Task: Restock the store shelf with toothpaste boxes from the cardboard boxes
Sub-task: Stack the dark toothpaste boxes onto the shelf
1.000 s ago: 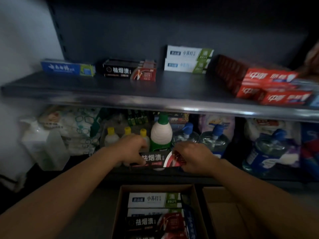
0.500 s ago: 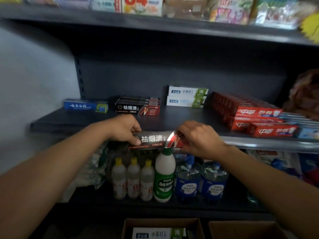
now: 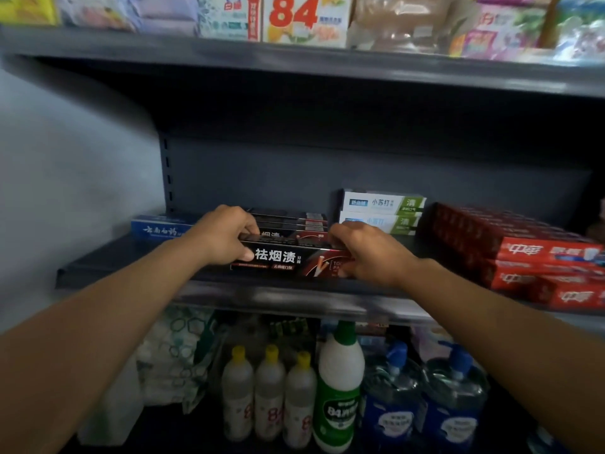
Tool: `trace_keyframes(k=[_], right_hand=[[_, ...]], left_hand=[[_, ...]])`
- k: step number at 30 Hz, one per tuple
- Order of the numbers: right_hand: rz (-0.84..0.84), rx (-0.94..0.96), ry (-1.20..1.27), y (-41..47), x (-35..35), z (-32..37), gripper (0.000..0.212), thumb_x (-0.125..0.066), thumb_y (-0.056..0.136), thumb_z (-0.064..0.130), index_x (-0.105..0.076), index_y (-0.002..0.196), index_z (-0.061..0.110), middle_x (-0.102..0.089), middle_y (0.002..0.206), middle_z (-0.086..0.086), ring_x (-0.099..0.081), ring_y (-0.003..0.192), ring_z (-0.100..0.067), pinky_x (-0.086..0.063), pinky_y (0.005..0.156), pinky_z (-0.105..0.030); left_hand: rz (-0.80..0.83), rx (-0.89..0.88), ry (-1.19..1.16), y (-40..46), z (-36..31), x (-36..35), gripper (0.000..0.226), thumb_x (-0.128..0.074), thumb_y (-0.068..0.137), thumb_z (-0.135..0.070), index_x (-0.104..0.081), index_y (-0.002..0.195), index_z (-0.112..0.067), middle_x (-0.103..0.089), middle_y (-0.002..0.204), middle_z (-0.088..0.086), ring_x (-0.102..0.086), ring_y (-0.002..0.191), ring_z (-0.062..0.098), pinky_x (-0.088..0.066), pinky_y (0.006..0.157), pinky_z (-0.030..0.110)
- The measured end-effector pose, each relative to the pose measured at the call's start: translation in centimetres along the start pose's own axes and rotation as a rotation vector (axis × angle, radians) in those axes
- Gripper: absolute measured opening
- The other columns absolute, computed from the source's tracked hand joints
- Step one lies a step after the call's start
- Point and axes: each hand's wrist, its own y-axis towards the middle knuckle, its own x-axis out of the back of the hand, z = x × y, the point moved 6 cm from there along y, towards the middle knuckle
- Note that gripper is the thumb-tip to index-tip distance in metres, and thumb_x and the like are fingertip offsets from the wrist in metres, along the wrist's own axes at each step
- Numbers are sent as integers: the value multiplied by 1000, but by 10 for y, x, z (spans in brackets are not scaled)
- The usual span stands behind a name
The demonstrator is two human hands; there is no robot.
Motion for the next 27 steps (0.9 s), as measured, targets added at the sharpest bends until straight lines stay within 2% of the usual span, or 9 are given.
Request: trace_keyframes(k=[4,7,12,16,20,27], right_hand=[[-23,-7,-37,37,-9,-5,39,-75,73,16,-50,102,16,-58,108,-3,-54,95,-22,-47,75,-36],[0,12,-63,56,-29,-5,38,-75,72,17,-45,94,20,-59,109,-4,-55,94,-23,-44,71,-32],[5,6,-56,72,-55,-12,35,-71,75,15,-42,93,23,-59,110,-5,-56,96,-26,-46,73,-33],[-10,15,-70,82,-59,-15,33,-70,75,18,-52,102,18,-58,111,-5,-56,98,-26,-46,73,-33],[-33,15,-94,86,-62,-18,38,-69,75,17,-55,111,15,-54,116,-6,-54,106,-26,-49,80,-38],[-27,-9,-109,97,-67,-21,39,-68,76,17,-55,112,14,-53,117,-7,-52,108,-27,-48,79,-36]], left_hand=[[-17,40,-39,24,23,-11,51,-81,74,-13,-63,122,-15,-63,124,6,-58,113,21,-46,100,36],[2,61,-30,38,41,-28,54,-81,74,-12,-61,124,-15,-61,126,6,-57,114,22,-45,100,37],[-8,59,21,55,56,-43,55,-79,77,-15,-60,128,-18,-59,130,6,-55,117,23,-43,101,35],[-40,47,54,64,59,-42,53,-79,76,-15,-62,126,-16,-61,125,6,-57,113,24,-45,100,37],[-107,54,103,71,64,-42,48,-79,75,-16,-65,121,-17,-63,115,10,-58,104,25,-46,90,33],[-122,94,134,78,65,-45,46,-77,77,-12,-66,121,-17,-62,120,12,-58,107,28,-48,97,38]])
